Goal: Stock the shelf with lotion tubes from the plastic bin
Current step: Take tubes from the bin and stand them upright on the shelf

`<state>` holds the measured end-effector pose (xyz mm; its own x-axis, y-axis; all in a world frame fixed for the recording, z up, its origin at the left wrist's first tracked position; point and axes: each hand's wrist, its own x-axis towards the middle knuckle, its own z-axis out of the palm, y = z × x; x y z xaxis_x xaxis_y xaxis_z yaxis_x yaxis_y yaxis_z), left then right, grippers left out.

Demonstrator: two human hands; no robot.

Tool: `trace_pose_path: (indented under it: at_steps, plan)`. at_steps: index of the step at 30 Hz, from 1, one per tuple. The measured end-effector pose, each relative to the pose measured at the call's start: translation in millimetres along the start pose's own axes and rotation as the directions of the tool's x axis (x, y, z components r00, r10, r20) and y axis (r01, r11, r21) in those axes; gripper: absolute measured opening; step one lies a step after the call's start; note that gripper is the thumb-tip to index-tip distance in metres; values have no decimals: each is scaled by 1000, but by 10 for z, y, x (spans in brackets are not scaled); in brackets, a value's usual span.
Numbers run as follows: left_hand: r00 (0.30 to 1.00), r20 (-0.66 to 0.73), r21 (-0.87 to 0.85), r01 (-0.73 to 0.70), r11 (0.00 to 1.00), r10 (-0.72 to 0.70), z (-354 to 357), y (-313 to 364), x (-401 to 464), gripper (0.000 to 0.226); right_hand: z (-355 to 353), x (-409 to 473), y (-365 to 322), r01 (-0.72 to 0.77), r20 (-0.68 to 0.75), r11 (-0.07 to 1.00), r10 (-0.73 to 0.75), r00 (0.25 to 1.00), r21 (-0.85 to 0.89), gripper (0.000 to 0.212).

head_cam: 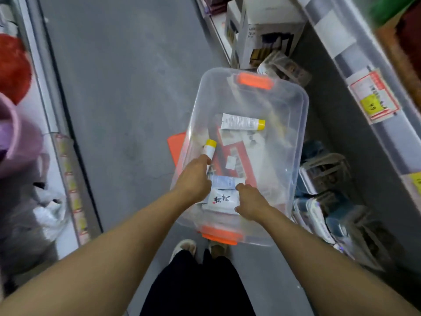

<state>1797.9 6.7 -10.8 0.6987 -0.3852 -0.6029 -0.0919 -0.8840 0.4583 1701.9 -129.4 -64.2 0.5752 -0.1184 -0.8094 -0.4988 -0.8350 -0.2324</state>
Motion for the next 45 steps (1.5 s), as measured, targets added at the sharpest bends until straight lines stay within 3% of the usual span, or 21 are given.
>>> trace_pose_path:
  at_steps: [6, 9, 12, 14, 17, 20, 24, 29, 32, 35, 41, 45]
  plan:
    - [999, 16, 18, 34, 999, -35, 230, -83, 186, 44, 324, 247, 67, -22, -20, 980, 18, 1000, -199, 60]
    - [999, 25, 85, 19, 996, -21, 252, -91, 293, 45, 356, 331, 64, -27, -32, 978, 21, 999, -207, 64]
    - [999, 41, 140, -11, 990, 5, 207, -41, 432, 45, 268, 367, 30, -102, -18, 992, 101, 995, -68, 57]
    - [998, 50, 163, -42, 986, 35, 154, 2, 556, 45, 121, 357, 7, -168, -64, 978, 177, 982, 123, 54]
    - [994, 72, 240, -95, 966, 79, 84, 102, 755, 45, -170, 313, 7, -207, -153, 871, 302, 941, 445, 46]
    - [981, 142, 354, -178, 918, 136, 57, 199, 977, 47, -433, 300, 55, -146, -236, 780, 353, 905, 609, 38]
    - [928, 334, 574, -339, 746, 165, 63, 257, 1253, 38, -631, 309, 95, -6, -298, 709, 304, 905, 705, 36]
    - [808, 558, 716, -583, 383, 187, 181, 127, 1515, 38, -693, 363, 144, 62, -346, 666, 304, 888, 743, 38]
    - [769, 605, 748, -637, 185, 206, 322, 52, 1591, 29, -677, 409, 190, 53, -337, 642, 329, 882, 765, 38]
    - [770, 586, 785, -617, 60, 252, 416, -16, 1627, 24, -656, 418, 227, 48, -329, 628, 340, 881, 777, 36]
    - [788, 578, 798, -600, 51, 211, 362, 71, 1596, 27, -690, 381, 229, 56, -326, 600, 353, 877, 798, 36]
    - [802, 546, 772, -594, 226, 241, 124, 196, 1456, 32, -750, 242, 177, 54, -328, 595, 362, 873, 802, 37]
